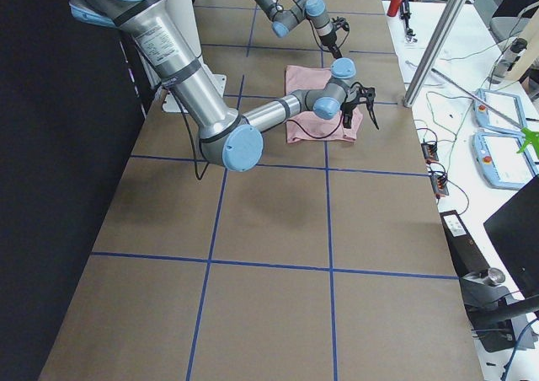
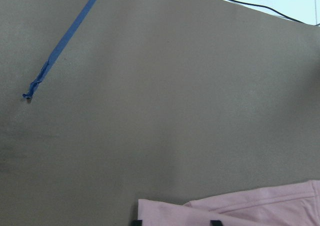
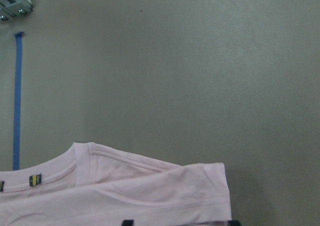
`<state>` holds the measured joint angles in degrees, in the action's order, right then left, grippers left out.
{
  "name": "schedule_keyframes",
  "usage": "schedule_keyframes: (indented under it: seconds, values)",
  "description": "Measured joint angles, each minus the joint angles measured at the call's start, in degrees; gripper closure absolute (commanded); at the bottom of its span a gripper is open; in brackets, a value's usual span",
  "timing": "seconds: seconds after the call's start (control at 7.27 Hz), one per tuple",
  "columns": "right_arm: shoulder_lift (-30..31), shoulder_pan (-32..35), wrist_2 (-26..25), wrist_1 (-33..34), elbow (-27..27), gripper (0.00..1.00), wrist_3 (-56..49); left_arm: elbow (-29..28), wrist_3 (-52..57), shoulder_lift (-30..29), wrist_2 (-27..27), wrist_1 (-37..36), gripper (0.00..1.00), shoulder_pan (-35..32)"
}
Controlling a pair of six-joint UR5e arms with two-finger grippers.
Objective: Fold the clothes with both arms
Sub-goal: 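Lower the hem onto the collar edge and open both grippers, then move the right gripper to the folded shirt's near corner and grasp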
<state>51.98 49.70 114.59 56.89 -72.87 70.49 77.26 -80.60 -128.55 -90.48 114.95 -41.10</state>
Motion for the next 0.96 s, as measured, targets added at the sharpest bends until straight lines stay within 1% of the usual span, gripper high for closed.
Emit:
schedule_keyframes:
  seconds: [0.14, 0.28, 0.41, 0.55, 0.69, 0.83, 0.96]
  values:
    - [1.8, -0.3, 0.6, 0.3, -3.4, 0.0, 0.1, 0.2, 0.0, 0.0, 0.0, 0.0, 0.0, 0.0]
    - [5.4, -1.1, 1.6, 1.3, -8.9, 0.0, 1.2, 0.6, -0.1, -0.1, 0.0, -0.1, 0.0, 0.0]
    - [10.1, -2.5, 2.2, 2.8, -15.1, 0.0, 3.4, 1.2, -0.4, -0.1, 0.0, -0.2, 0.0, 0.0]
    - [14.6, -4.4, 2.3, 3.9, -20.0, 0.01, 5.3, 1.9, -0.7, 0.0, 0.0, -0.4, 0.0, 0.0]
    - [17.7, -6.6, 1.5, 4.4, -22.6, 0.02, 6.3, 2.4, -0.9, 0.1, 0.0, -0.5, 0.0, 0.0]
    - [19.2, -9.2, -0.2, 4.6, -23.2, 0.02, 6.7, 2.7, -1.1, 0.2, 0.0, -0.6, 0.0, 0.0]
    - [19.5, -11.6, -2.3, 4.7, -22.6, 0.03, 6.7, 2.9, -1.5, 0.2, 0.0, -0.5, 0.0, 0.0]
